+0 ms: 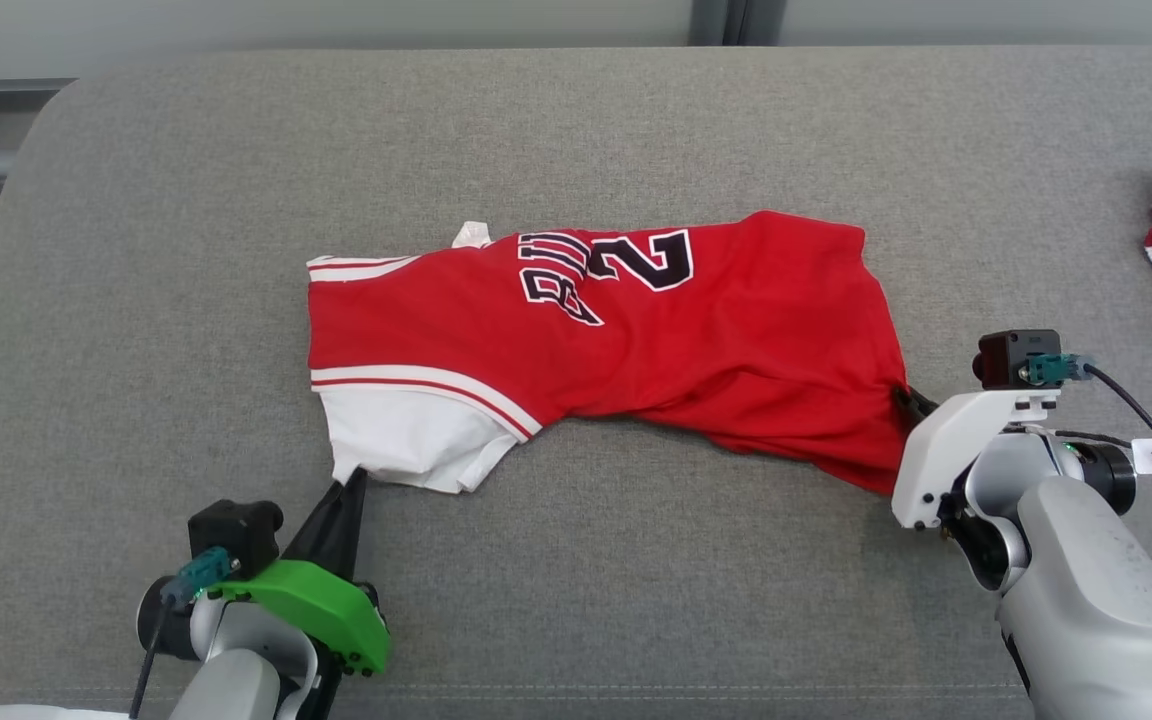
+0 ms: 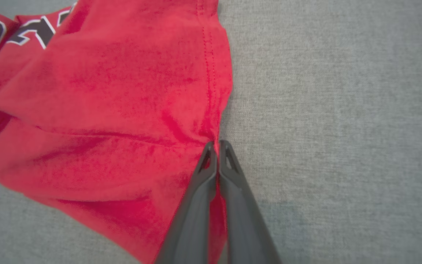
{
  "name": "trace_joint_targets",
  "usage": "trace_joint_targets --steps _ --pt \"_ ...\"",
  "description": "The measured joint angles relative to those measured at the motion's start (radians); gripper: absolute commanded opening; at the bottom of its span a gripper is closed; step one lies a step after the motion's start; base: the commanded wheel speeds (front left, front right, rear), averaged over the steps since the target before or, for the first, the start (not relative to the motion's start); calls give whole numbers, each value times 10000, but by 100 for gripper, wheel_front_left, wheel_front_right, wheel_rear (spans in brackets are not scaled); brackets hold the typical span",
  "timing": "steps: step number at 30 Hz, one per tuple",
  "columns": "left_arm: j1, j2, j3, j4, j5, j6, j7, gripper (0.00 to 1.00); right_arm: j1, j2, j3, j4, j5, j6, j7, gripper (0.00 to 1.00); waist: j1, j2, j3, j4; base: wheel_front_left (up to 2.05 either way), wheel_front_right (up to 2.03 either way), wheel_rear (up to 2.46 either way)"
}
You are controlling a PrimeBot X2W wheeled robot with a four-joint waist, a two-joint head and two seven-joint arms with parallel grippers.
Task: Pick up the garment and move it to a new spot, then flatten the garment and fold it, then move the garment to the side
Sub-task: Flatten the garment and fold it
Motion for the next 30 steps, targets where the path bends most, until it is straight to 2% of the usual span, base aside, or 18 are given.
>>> trace_joint_targets --steps 8,15,23,24,30 --pt "-171 150 153 -1323 -932 -4 -8 0 -151 19 -100 -869 683 0 -288 0 0 0 -359 -29 0 0 0" --pt "-1151 470 357 -2414 -1392 -10 593 0 -1076 -198 56 -1887 1346 -2 29 0 0 0 -319 -214 0 0 0" --pt "-4345 878 581 -2516 -1302 31 1283 0 -3459 -771 460 -2031 1553 -2 430 0 0 0 499 -471 0 0 0" --pt "-4345 878 581 -2516 -1302 31 1283 0 -3459 -771 460 -2031 1553 -2 430 0 0 0 499 -471 0 0 0" --pt "-7019 999 815 -2205 -1250 58 1601 0 -5345 -941 966 -1499 1365 -4 274 0 0 0 1417 -704 0 0 0"
